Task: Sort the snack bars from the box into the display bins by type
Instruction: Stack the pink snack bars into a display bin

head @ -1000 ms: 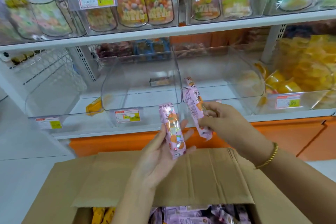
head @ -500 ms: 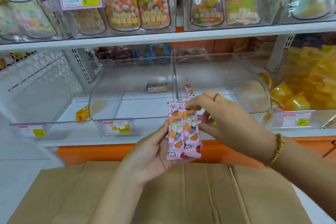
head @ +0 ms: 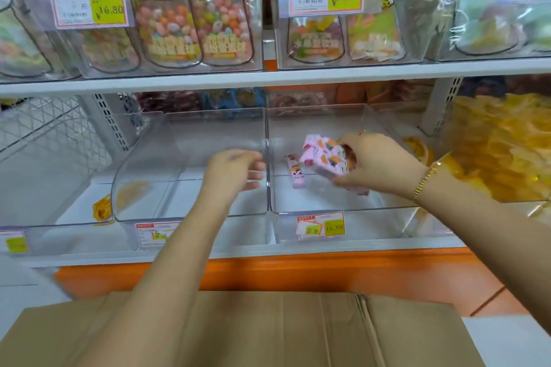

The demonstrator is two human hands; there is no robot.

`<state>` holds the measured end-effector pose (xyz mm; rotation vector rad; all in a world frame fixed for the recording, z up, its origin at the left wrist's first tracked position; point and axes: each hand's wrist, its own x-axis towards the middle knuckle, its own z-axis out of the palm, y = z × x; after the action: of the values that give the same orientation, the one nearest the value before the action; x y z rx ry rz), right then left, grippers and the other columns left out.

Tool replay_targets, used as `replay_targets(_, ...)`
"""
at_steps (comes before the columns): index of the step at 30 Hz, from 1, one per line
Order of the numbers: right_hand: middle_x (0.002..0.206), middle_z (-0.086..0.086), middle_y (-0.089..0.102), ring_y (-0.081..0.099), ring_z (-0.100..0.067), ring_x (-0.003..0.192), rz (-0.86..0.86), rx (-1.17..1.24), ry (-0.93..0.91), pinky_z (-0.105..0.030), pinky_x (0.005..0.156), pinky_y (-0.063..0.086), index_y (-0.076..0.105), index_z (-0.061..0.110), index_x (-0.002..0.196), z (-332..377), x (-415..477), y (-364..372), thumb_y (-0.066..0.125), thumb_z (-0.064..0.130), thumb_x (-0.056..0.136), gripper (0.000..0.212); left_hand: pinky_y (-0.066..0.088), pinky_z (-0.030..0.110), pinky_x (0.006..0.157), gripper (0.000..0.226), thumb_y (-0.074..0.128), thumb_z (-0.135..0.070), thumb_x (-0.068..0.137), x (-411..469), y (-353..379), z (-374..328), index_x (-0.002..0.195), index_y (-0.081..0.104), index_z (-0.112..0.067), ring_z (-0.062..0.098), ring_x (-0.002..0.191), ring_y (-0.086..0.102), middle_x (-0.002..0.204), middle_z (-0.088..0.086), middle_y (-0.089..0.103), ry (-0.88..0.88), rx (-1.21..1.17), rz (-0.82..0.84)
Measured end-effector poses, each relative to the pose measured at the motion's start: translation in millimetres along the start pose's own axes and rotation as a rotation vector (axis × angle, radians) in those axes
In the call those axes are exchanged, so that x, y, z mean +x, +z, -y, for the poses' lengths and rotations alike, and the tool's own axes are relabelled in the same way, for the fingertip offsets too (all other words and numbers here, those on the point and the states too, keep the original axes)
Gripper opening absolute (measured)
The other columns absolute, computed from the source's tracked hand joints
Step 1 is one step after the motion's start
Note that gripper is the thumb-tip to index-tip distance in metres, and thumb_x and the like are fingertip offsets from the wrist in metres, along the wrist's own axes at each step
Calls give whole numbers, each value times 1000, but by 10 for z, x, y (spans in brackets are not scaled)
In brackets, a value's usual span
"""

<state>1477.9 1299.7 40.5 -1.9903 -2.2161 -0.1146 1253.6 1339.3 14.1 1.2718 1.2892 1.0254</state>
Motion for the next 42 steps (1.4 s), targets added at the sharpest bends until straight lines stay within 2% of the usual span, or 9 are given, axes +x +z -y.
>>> replay_targets(3,96,-14,60,53,-27,84,124,31,297,-26,67,37,56,7,97,-85,485,319,71,42,77,43,57,33,79,35,61,-27,91,144,86,203,123,60,-12,16,86,63,113,6,64,123,177,-64)
replay_targets(11,117,-11,60,59,-27,104,478,34,444,-32,92,48,56,13,126,-12,1252,910,61,41,88,47,50,10,59,33,60,-30,91,205,90,393,121,64,-17,3,89,62,118,-6,63,199,42,-17)
replay_targets(17,67,-10,46,44,-19,57,382,330,520,-27,64,39,44,11,67,132,1522,1069,35,44,101,47,58,32,79,30,62,-34,89,255,75,458,117,67,-23,-2,71,66,109,-8,67,238,71,-18)
replay_targets(21,86,-17,52,52,-26,73,353,489,466,-35,72,48,48,6,77,241,1507,1037,31,31,103,40,54,14,64,26,63,-28,90,254,110,439,115,67,-22,-9,73,63,94,-15,66,311,63,-52)
replay_targets(26,108,-23,61,58,-35,102,122,298,366,-32,79,43,60,2,90,562,896,530,43,25,99,30,55,27,81,22,66,-27,88,80,45,370,103,71,-12,2,80,63,92,2,71,376,114,-106)
replay_targets(29,69,-21,50,48,-35,70,-18,216,184,-30,56,28,39,11,55,901,180,358,51,23,92,41,49,28,63,30,59,-31,91,-502,-137,520,68,59,-11,7,59,49,61,0,56,504,146,-244)
replay_targets(37,79,-1,55,53,-23,84,497,189,-148,-29,67,34,56,13,72,1713,-1848,880,51,36,94,32,18,30,52,54,54,-40,92,-2208,-931,1760,54,29,-11,13,51,22,53,5,22,240,319,-92)
replay_targets(40,100,-11,62,59,-26,92,787,80,-159,-33,73,42,62,4,100,1732,-2442,1413,52,31,95,30,35,34,53,42,63,-28,90,-2497,-914,2317,54,46,-15,19,51,44,52,4,46,31,637,129)
replay_targets(42,68,-8,57,52,-21,68,902,85,-25,-33,64,42,59,11,91,1700,-2719,1711,46,31,99,25,49,33,72,9,68,-19,84,-2656,-819,2634,76,66,-18,20,77,64,81,5,69,-74,725,298)
